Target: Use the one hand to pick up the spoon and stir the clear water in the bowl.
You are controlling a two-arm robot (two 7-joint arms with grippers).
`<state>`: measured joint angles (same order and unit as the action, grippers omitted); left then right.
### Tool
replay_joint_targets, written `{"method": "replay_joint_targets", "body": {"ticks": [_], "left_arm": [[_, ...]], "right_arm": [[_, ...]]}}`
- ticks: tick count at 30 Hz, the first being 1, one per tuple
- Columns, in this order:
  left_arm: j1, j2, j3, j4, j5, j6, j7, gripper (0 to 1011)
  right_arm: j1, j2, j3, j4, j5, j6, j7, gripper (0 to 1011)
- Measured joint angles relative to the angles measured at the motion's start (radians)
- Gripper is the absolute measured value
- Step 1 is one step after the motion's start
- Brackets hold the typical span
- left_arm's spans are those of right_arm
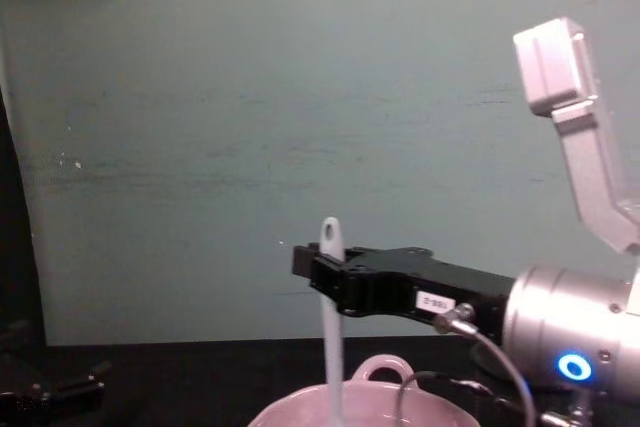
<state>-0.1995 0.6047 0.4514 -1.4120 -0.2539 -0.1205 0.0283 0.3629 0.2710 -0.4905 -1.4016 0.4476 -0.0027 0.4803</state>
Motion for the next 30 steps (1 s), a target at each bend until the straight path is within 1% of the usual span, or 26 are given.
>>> {"method": "replay_joint_targets", "body": {"ticks": [4,8,13,18,20,21,25,30], "left_arm": [[0.000,0.000,0.000,0.000,0.000,0.000,0.000,1011],[0.000,0.000,0.000,0.000,0.000,0.000,0.000,1011],[0.000,0.000,0.000,0.000,0.000,0.000,0.000,1011],[0.000,0.000,0.000,0.000,0.000,0.000,0.000,1011],[0.000,0.000,0.000,0.000,0.000,0.000,0.000,1011],[0.000,0.000,0.000,0.000,0.000,0.000,0.000,1011],[0.000,0.000,0.000,0.000,0.000,0.000,0.000,1011],[0.000,0.000,0.000,0.000,0.000,0.000,0.000,1011]], "right_arm": [[0.017,-0.019,-0.016,0.015,-0.004,-0.002,0.006,114],[0.047,-0.042,-0.029,0.046,-0.010,-0.006,0.007,114],[0.082,-0.062,-0.032,0.092,-0.019,-0.016,0.006,114],[0.112,-0.074,-0.023,0.143,-0.028,-0.026,-0.007,114],[0.115,-0.075,-0.021,0.148,-0.029,-0.027,-0.007,114],[0.127,-0.077,-0.011,0.171,-0.031,-0.032,-0.009,114],[0.136,-0.076,0.005,0.191,-0.031,-0.035,-0.015,114],[0.134,-0.064,0.024,0.193,-0.031,-0.036,-0.021,114]]}}
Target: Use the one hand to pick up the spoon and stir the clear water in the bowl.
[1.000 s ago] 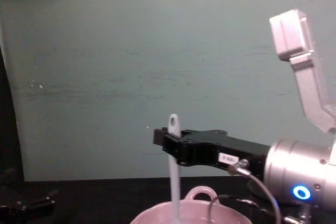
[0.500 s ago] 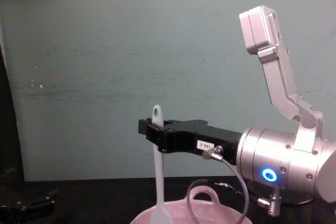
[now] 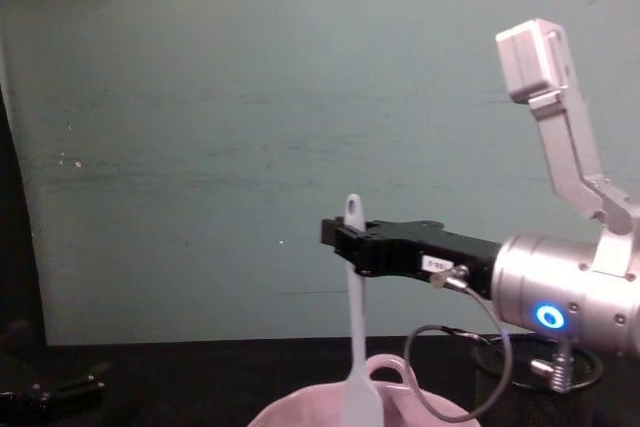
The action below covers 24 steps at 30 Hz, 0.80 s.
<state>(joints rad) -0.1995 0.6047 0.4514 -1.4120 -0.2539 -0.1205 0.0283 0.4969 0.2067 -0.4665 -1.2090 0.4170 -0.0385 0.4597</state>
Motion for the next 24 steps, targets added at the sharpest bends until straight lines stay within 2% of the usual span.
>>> {"method": "replay_joint_targets", "body": {"ticks": [7,13,18,24], "left_arm": [[0.000,0.000,0.000,0.000,0.000,0.000,0.000,1011],[0.000,0.000,0.000,0.000,0.000,0.000,0.000,1011],[0.000,0.000,0.000,0.000,0.000,0.000,0.000,1011],[0.000,0.000,0.000,0.000,0.000,0.000,0.000,1011]], "right_arm": [[-0.044,0.037,0.025,-0.062,0.002,0.005,-0.004,114],[-0.094,0.065,0.030,-0.127,0.009,0.021,-0.005,114],[-0.125,0.072,0.026,-0.164,0.018,0.023,-0.001,114],[-0.138,0.067,0.008,-0.184,0.023,0.022,0.008,114]]}}
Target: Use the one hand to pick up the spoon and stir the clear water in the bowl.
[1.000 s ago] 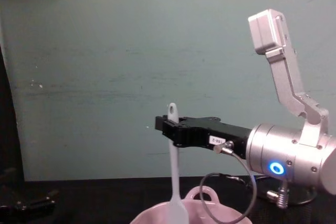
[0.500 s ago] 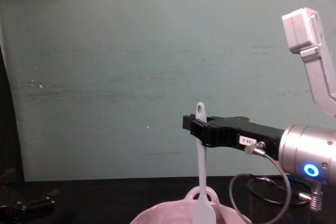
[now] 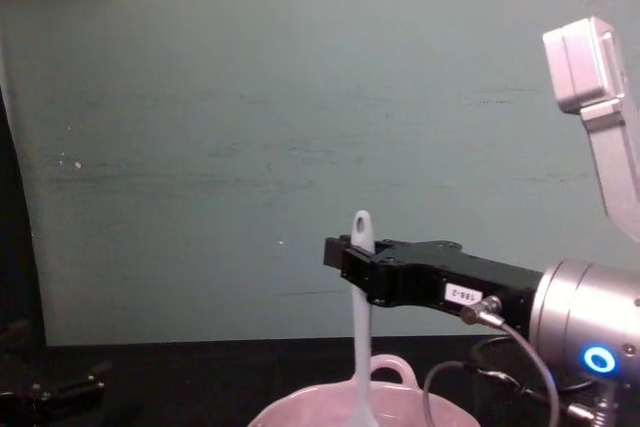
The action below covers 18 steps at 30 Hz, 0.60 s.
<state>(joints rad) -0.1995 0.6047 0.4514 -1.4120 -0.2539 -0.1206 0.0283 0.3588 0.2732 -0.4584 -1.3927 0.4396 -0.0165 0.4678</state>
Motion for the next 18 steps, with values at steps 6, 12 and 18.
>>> {"method": "replay_joint_targets", "body": {"ticks": [6,12,18], "left_arm": [[0.000,0.000,0.000,0.000,0.000,0.000,0.000,1011],[0.000,0.000,0.000,0.000,0.000,0.000,0.000,1011],[0.000,0.000,0.000,0.000,0.000,0.000,0.000,1011]], "right_arm": [[0.005,-0.007,-0.015,0.000,-0.004,-0.003,0.004,114],[0.005,-0.003,-0.016,-0.011,-0.006,-0.003,0.003,114],[-0.002,0.010,-0.001,-0.052,0.019,0.015,0.004,114]]}}
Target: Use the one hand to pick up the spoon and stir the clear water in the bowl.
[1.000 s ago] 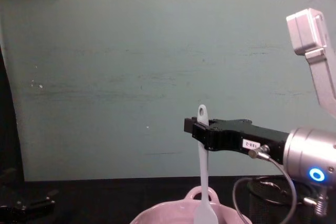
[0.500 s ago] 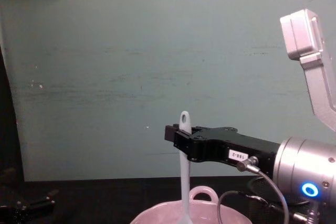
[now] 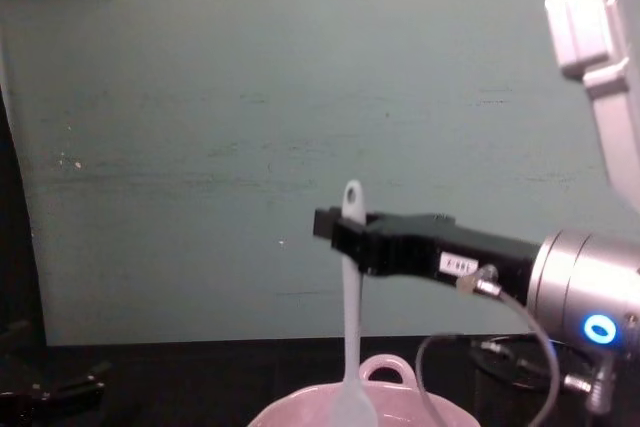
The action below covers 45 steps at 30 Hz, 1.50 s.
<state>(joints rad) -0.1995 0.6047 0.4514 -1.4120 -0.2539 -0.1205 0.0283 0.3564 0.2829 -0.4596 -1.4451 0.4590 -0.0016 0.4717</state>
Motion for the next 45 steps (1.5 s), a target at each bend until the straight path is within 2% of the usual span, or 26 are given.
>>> {"method": "replay_joint_targets", "body": {"ticks": [4,10,14,23,29,33,40,45], "left_arm": [[0.000,0.000,0.000,0.000,0.000,0.000,0.000,1011],[0.000,0.000,0.000,0.000,0.000,0.000,0.000,1011],[0.000,0.000,0.000,0.000,0.000,0.000,0.000,1011],[0.000,0.000,0.000,0.000,0.000,0.000,0.000,1011],[0.000,0.000,0.000,0.000,0.000,0.000,0.000,1011],[0.000,0.000,0.000,0.000,0.000,0.000,0.000,1011],[0.000,0.000,0.000,0.000,0.000,0.000,0.000,1011],[0.000,0.000,0.000,0.000,0.000,0.000,0.000,1011]], "right_arm": [[0.001,0.019,0.016,-0.062,0.012,0.017,-0.012,114],[0.018,0.042,0.042,-0.118,0.024,0.032,-0.030,114],[0.026,0.070,0.072,-0.154,0.035,0.044,-0.048,114],[0.013,0.122,0.146,-0.174,0.062,0.048,-0.079,114],[-0.027,0.148,0.203,-0.155,0.092,0.035,-0.098,114],[-0.042,0.149,0.216,-0.137,0.106,0.029,-0.099,114],[-0.062,0.126,0.234,-0.060,0.163,0.017,-0.087,114],[-0.069,0.097,0.241,0.011,0.228,0.013,-0.063,114]]}}
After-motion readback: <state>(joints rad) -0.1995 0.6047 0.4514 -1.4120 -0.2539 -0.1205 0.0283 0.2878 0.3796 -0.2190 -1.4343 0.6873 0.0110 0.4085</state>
